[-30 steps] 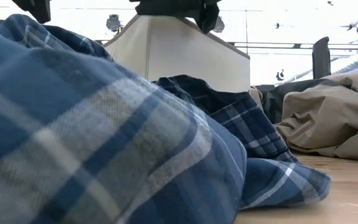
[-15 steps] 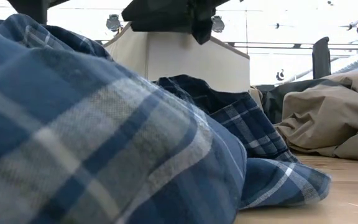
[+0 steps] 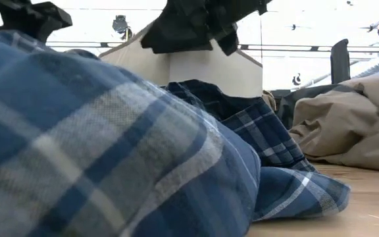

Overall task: Sort clothes
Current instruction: Put the blue polo shirt into the laundry organizer

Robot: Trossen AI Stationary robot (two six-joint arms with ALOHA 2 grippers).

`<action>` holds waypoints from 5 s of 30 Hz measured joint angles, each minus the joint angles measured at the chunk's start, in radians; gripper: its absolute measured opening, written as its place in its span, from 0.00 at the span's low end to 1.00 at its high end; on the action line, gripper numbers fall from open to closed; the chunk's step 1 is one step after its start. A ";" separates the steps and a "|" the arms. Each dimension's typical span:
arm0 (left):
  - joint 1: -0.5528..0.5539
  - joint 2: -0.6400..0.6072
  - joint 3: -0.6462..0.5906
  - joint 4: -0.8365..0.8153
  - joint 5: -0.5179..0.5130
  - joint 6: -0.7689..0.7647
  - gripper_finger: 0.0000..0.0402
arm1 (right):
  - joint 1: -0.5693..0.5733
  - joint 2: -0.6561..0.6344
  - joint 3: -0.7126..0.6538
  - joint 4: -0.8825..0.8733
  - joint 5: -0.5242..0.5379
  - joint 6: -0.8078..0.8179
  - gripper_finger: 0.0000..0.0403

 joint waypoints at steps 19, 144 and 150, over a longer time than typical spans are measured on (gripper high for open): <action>-0.046 -0.008 0.239 -0.154 -0.087 0.035 0.01 | 0.001 -0.001 0.000 -0.626 0.207 0.382 0.24; -0.009 -0.041 0.943 -0.421 -0.320 -0.155 0.02 | 0.825 -0.296 0.849 -1.305 0.723 0.168 0.00; -0.018 -0.040 0.757 -0.425 -0.119 -0.158 0.04 | 0.807 -0.286 0.847 -1.540 0.693 0.476 0.00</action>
